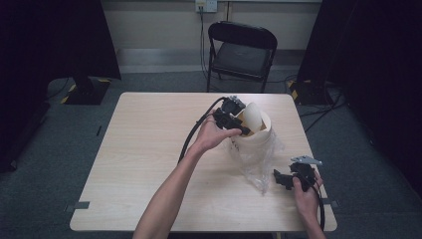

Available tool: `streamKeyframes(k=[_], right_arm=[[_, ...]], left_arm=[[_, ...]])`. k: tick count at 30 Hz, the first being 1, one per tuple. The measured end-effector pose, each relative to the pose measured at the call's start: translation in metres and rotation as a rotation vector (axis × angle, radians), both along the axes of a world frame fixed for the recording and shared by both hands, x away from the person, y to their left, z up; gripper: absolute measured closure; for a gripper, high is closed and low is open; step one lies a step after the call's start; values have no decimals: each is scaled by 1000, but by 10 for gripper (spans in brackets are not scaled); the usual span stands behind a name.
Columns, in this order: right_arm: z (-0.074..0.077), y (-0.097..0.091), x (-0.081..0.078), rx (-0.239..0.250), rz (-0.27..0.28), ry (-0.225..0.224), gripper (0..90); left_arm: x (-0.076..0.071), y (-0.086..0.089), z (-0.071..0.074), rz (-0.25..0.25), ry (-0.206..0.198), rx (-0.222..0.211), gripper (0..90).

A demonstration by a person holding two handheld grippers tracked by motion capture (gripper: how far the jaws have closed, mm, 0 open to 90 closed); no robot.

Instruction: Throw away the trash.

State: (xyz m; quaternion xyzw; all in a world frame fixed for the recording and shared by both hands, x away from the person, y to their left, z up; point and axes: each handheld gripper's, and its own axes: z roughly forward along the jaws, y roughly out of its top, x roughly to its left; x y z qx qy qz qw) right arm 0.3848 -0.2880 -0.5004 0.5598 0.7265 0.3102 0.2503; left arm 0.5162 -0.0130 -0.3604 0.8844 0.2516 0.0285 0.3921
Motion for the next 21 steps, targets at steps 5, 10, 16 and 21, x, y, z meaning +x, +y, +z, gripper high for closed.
streamKeyframes(k=[5,10,16,21], right_arm=[[0,0,0,-1,0,1,86],[0,0,0,0,0,1,86],[0,0,0,0,0,0,86],[0,0,0,1,-1,2,86]], left_arm=[[-3,3,3,-4,-27,18,492],[-7,9,5,-5,-44,-8,526],[-11,23,6,2,-58,-48,528],[-14,36,12,-1,-73,-89,542]])
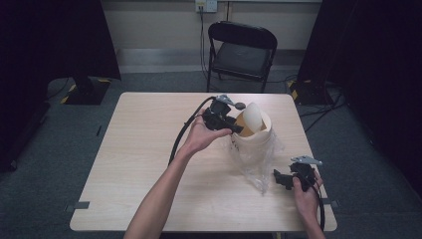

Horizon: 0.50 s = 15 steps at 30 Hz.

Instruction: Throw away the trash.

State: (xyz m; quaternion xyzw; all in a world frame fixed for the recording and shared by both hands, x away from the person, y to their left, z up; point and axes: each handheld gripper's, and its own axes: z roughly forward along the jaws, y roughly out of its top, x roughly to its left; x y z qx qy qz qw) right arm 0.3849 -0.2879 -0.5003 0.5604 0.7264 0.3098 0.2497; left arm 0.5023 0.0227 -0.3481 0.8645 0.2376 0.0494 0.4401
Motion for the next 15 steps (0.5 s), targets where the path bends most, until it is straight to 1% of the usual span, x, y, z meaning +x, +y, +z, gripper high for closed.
streamKeyframes(k=[1,2,4,5,7,9,11,12,15], right_arm=[[0,0,1,-4,-2,0,86],[0,1,2,-2,-7,1,86],[0,1,2,-3,-5,2,86],[0,1,2,-3,-6,3,86],[0,1,2,-3,-6,3,86],[0,1,2,-2,-6,3,86],[0,1,2,-2,-6,3,85],[0,1,2,-4,-4,2,86],[0,1,3,-3,-3,1,86]], left_arm=[[0,4,1,0,8,-28,544],[-1,8,3,-3,8,-43,549],[-3,17,4,17,-9,-51,551],[-4,21,3,26,-6,-54,551],[-4,30,2,49,-7,-40,540],[-5,38,0,62,-8,-40,527],[-6,47,-2,86,-14,-9,519],[-6,52,-3,99,-12,0,499],[-6,71,-4,152,1,-23,457]])
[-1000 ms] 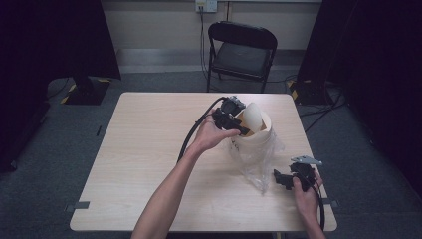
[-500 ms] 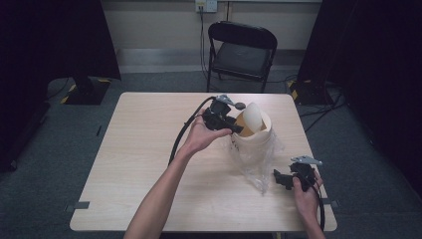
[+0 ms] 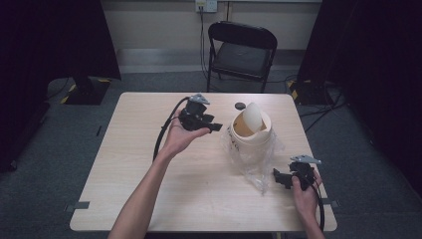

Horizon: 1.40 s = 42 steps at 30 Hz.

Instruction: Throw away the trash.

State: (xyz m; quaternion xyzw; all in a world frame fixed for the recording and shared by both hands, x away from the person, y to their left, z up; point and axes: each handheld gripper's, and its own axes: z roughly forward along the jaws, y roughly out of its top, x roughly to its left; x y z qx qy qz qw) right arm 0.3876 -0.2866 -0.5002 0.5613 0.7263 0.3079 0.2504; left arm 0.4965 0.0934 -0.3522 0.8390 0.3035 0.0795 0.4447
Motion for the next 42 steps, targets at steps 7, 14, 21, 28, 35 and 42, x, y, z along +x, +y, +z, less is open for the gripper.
streamKeyframes(k=[7,14,21,28,35,42], right_arm=[[0,0,0,0,0,0,85],[0,0,0,0,0,0,85],[0,0,0,-1,1,-1,85],[0,0,0,-1,2,-1,85],[0,0,0,-1,2,-1,86],[0,0,0,-1,1,-1,85]], left_arm=[[-7,31,-3,83,-6,-8,356],[-21,58,-18,139,-27,51,220],[-34,89,-27,218,-35,110,164],[-54,123,-40,288,-38,111,159],[-74,148,-47,351,-35,86,161],[-90,177,-61,417,-2,98,160]])
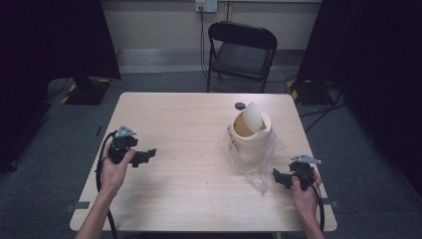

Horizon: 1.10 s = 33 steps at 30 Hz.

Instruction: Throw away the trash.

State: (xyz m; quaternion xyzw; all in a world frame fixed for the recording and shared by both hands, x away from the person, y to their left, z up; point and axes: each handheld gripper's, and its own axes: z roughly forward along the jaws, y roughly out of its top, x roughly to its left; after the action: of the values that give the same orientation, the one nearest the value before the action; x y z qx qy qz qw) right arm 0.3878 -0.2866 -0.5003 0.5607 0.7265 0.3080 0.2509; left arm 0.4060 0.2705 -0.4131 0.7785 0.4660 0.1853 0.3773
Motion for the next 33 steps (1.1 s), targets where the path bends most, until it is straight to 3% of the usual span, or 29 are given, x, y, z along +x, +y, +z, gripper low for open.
streamKeyframes(k=[4,7,10,12,15,19,22,23,25,28,33], right_arm=[[0,0,0,0,0,0,86],[0,0,0,0,0,0,86],[0,0,0,0,0,0,85],[0,0,0,0,1,0,86],[0,0,0,0,0,0,86],[0,0,0,0,0,0,86],[0,0,0,0,0,0,86],[0,0,0,0,0,0,86],[0,0,0,0,0,0,85],[0,0,0,1,-3,1,86],[0,1,1,0,-5,-2,86]], left_arm=[[-11,11,-18,39,28,18,161],[-20,13,-32,38,57,50,165],[-24,17,-44,55,86,51,161],[-26,19,-51,70,91,95,163],[-32,24,-61,104,101,76,164],[-39,26,-75,122,106,83,164],[-45,25,-82,136,77,97,159],[-46,23,-82,152,79,81,160],[-47,22,-82,148,67,107,162],[-50,22,-89,177,16,70,118],[-50,23,-90,171,14,67,106]])
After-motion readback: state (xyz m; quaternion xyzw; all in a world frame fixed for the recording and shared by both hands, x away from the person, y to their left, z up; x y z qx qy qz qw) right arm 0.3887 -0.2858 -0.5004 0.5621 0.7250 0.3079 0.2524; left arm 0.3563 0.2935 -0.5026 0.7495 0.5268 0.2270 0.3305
